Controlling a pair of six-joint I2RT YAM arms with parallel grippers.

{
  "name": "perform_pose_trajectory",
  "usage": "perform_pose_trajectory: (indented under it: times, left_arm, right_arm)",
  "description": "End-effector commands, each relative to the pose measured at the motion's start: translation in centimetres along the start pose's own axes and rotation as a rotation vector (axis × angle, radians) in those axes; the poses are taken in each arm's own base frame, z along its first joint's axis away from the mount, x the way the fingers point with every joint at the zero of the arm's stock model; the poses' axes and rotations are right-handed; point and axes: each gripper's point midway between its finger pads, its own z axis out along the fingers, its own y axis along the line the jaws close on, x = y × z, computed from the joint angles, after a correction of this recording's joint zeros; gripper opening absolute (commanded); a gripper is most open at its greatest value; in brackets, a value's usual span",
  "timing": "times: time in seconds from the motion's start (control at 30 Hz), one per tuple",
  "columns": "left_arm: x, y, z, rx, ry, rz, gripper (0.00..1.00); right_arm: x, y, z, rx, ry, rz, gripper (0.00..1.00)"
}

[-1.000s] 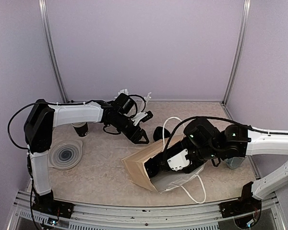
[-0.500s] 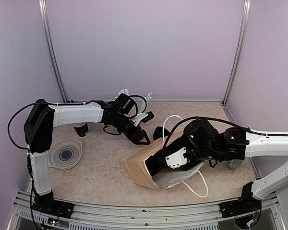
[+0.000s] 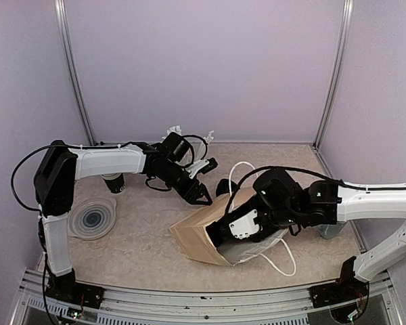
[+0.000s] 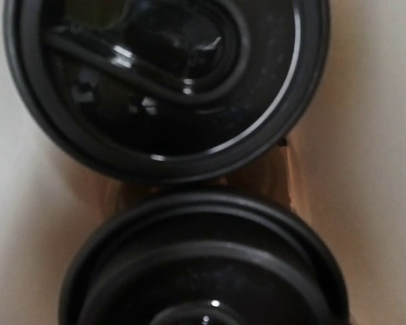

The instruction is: Pack the takeout coffee

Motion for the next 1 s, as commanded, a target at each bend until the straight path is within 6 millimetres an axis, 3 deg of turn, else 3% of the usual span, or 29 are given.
perform_pose_trajectory:
  times: [0.0,0.27,0.63,0.97]
  left_arm:
    - [-0.2,-0.3,0.6,0.034,-0.002,0.020,0.61]
    - [-0.1,-1.8,1.1,0.100,0.007,0.034,0.60]
    - [0.3,-4.9,2.6,0.170,0.043,0.077,0.59]
    - [0.9,-10.0,4.0,0.277,0.087,0.146,0.59]
  right_arm:
    - [-0.2,-0.8,0.3,0.006,-0.014,0.011,0.49]
    - [-0.2,-1.3,0.0,-0.003,0.000,0.005,0.49]
    - [-0.6,1.6,-0.3,-0.160,0.019,0.010,0.48]
    - [-2.4,4.3,-2.5,-0.401,-0.020,0.025,0.48]
